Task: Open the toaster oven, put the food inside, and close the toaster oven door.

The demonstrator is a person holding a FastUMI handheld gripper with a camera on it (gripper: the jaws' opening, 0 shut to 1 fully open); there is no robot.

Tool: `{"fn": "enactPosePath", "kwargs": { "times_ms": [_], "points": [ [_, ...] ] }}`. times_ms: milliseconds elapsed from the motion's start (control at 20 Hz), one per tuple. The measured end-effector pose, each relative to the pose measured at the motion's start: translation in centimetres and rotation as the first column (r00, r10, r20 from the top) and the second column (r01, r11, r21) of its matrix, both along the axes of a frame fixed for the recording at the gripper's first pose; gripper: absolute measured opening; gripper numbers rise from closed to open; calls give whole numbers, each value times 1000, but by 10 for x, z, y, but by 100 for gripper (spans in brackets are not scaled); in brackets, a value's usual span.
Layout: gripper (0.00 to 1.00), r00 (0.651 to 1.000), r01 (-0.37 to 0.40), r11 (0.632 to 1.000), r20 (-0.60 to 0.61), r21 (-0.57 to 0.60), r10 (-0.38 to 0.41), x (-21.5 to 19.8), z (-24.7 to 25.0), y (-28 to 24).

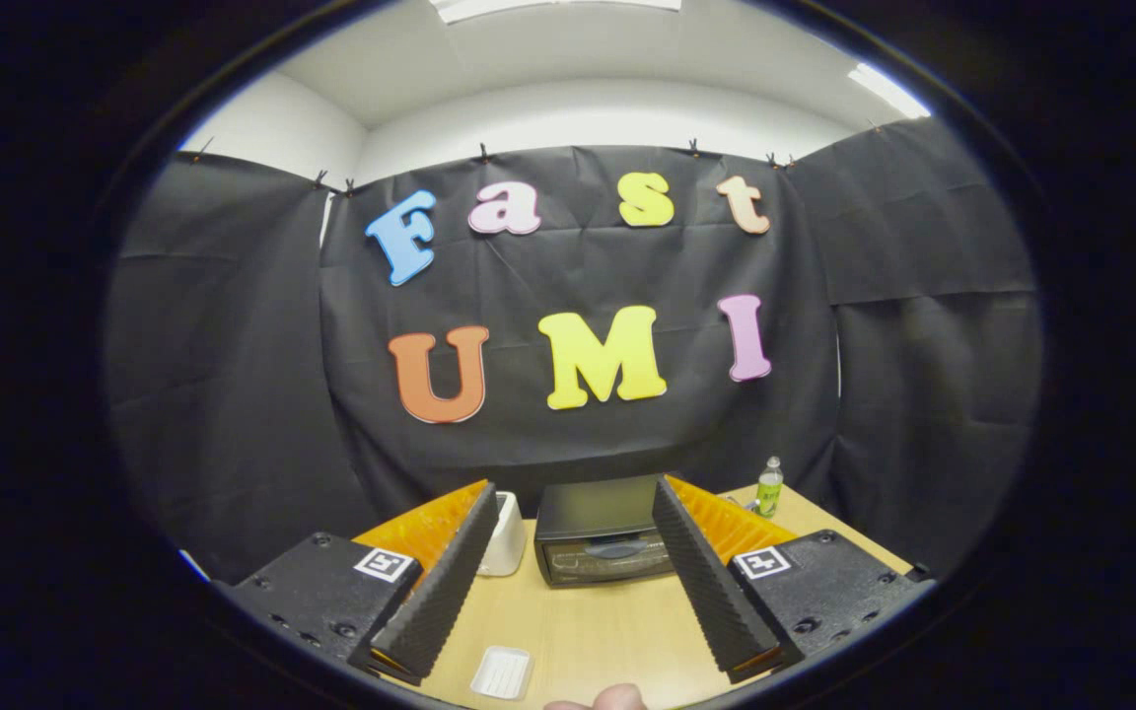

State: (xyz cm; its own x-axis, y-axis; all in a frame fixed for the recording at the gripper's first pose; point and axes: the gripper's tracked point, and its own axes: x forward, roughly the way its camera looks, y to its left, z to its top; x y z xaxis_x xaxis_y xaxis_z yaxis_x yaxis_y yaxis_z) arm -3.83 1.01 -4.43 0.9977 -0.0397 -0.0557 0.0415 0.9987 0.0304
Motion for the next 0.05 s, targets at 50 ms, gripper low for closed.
{"fn": "enactPosePath", "kwargs": {
  "times_ms": [50],
  "points": [
    [100, 1000, 1, 1000, -1, 3, -1, 1, 0, 0]
  ]
}}
